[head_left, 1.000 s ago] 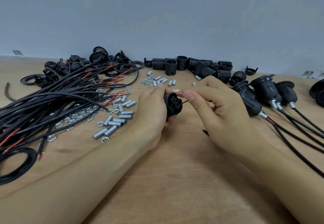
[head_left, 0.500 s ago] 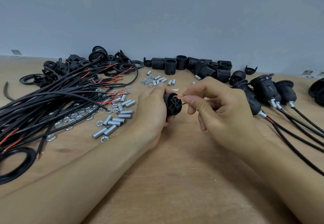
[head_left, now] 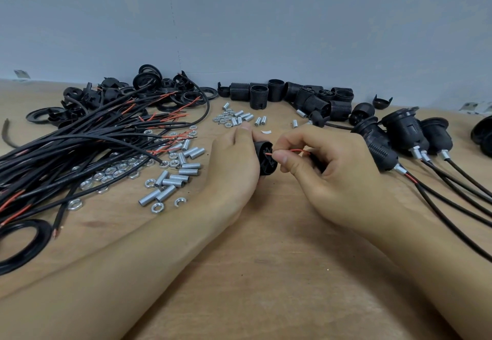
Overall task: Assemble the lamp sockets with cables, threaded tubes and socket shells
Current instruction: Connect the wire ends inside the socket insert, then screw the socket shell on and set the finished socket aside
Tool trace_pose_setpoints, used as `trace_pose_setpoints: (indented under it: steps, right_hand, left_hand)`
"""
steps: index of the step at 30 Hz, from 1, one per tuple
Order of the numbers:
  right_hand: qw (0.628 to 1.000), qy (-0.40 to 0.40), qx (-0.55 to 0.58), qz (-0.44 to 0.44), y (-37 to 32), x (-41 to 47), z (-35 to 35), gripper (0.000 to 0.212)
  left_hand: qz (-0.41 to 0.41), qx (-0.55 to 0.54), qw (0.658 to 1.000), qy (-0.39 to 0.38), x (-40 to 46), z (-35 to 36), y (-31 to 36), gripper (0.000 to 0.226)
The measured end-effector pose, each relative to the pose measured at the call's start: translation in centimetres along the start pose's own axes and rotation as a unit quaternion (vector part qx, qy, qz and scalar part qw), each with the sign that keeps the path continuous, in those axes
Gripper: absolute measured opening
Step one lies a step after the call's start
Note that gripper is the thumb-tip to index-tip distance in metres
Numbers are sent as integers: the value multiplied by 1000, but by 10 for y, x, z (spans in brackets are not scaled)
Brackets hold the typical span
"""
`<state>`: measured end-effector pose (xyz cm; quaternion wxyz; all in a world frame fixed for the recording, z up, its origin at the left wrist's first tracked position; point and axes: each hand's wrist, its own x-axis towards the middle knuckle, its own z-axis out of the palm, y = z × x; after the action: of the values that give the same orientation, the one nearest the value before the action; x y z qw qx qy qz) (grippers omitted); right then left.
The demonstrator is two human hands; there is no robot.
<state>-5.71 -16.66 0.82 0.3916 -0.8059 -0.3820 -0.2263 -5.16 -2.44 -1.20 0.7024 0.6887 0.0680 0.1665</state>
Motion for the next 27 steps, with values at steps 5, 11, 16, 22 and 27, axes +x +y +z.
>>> trace_pose_setpoints:
  steps: [5, 11, 16, 22, 27]
  right_hand:
    - [999, -13, 25, 24, 3, -1, 1, 8]
    - [995, -9, 71, 63, 7, -1, 6, 8]
    - [971, 7, 193, 141, 19, 5, -2, 11]
    - [968, 17, 180, 172, 19, 4, -2, 14]
    - [949, 136, 217, 185, 16, 13, -13, 4]
  left_hand:
    - [5, 13, 1000, 16, 1, 1, -2, 51]
    - [1, 19, 1000, 6, 0, 0, -1, 48]
    - [7, -13, 989, -146, -6, -6, 8, 27]
    - [3, -21, 993, -117, -5, -8, 9, 17]
    - [4, -21, 997, -77, -3, -6, 6, 25]
